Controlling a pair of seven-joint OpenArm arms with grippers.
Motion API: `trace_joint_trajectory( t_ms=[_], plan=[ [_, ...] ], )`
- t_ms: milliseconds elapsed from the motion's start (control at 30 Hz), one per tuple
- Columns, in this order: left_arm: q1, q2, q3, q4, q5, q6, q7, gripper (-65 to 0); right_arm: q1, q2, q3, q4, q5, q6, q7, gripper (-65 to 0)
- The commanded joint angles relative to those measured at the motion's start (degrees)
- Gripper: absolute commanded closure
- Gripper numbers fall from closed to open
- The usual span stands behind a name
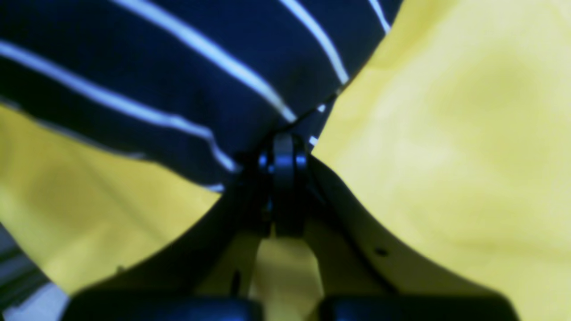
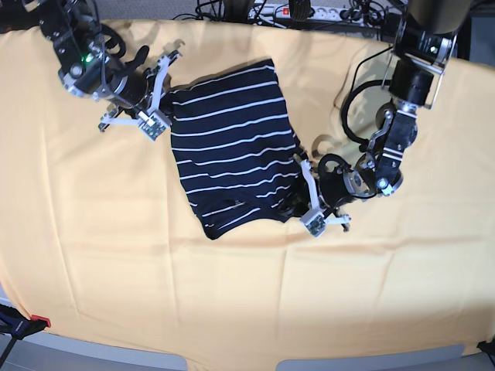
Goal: Fold the T-shirt properly
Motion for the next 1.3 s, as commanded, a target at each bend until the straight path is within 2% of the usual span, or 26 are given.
trace_joint_trajectory(
  t_ms=[0, 133, 267, 400, 467, 533, 567, 667, 733, 800, 867, 967, 1000, 1133, 1233, 1267],
  plan=[
    [-2.3, 1.0, 0.5, -0.7, 1.9, 0.3, 0.4, 0.0, -0.8, -0.6, 0.1, 1.9, -0.2, -0.5, 0.7, 0.0],
    [-7.0, 4.5, 3.1, -1.7, 1.9, -1.5, 1.6, 0.0, -3.7, -4.6, 0.1, 4.2, -3.4, -1.8, 1.7, 0.0],
    [-11.6, 3.6, 2.7, 1.7, -0.1, -3.0, 8.5, 0.0, -4.3, -5.2, 0.2, 5.6, -8.1, -4.7, 2.2, 0.0],
    [-13.0, -0.6, -1.9, 9.1, -14.0, -3.0, 23.7, 0.0, -4.3, -5.2, 3.3, 5.8, -12.7, -6.9, 2.2, 0.0],
    [-13.0, -2.5, -5.7, 13.4, -22.1, -3.0, 32.4, 0.0, -4.2, -5.2, 6.9, 5.8, -12.0, -9.3, 2.5, 0.0],
    [-13.0, -4.3, -10.4, 17.0, -30.6, -3.7, 39.8, 0.0, -4.2, -5.2, 11.5, 6.1, -9.5, -9.2, 4.9, 0.0],
    [-12.8, -5.2, -12.8, 18.3, -35.6, -4.9, 42.8, 0.0, -4.2, -5.2, 13.8, 6.4, -7.6, -8.2, 6.4, 0.0],
    [-10.7, -8.6, -19.3, 20.7, -53.5, -5.1, 50.6, 0.0, -4.2, -5.3, 21.0, 8.8, 1.9, -3.6, 9.6, 0.0],
    [-7.8, -10.6, -22.6, 21.2, -65.8, -5.1, 54.8, 0.0, -4.2, -5.2, 25.9, 10.8, 10.1, 0.8, 9.9, 0.0],
    [-4.6, -11.2, -25.3, 22.1, -73.6, -5.1, 60.0, 0.0, -4.2, -5.3, 30.8, 12.1, 18.0, 7.0, 9.7, 0.0],
    [-1.5, -11.2, -27.1, 23.8, -73.6, -5.1, 63.8, 0.0, -4.2, -5.4, 35.7, 12.5, 26.3, 12.5, 9.0, 0.0],
    [3.8, -12.4, -27.7, 29.0, -73.6, -5.1, 63.8, 0.0, -4.2, -6.4, 42.9, 12.5, 39.6, 20.3, 5.5, 0.0],
    [5.7, -13.0, -27.7, 31.5, -73.6, -5.1, 63.8, 0.0, -4.2, -6.8, 45.1, 12.5, 44.2, 21.5, 2.7, 0.0],
    [14.6, -15.3, -28.9, 43.1, -73.6, -5.1, 63.9, 0.0, -6.9, -7.8, 52.6, 12.5, 58.6, 21.5, -9.6, 0.0],
    [22.1, -15.6, -32.5, 50.9, -73.6, -5.1, 63.8, 0.0, -11.5, -8.4, 58.2, 12.5, 59.5, 21.5, -15.6, 0.0],
    [24.3, -15.6, -34.1, 53.0, -73.6, -5.1, 63.8, 0.0, -13.3, -8.4, 60.1, 12.7, 59.5, 21.5, -15.6, 0.0]
  ],
)
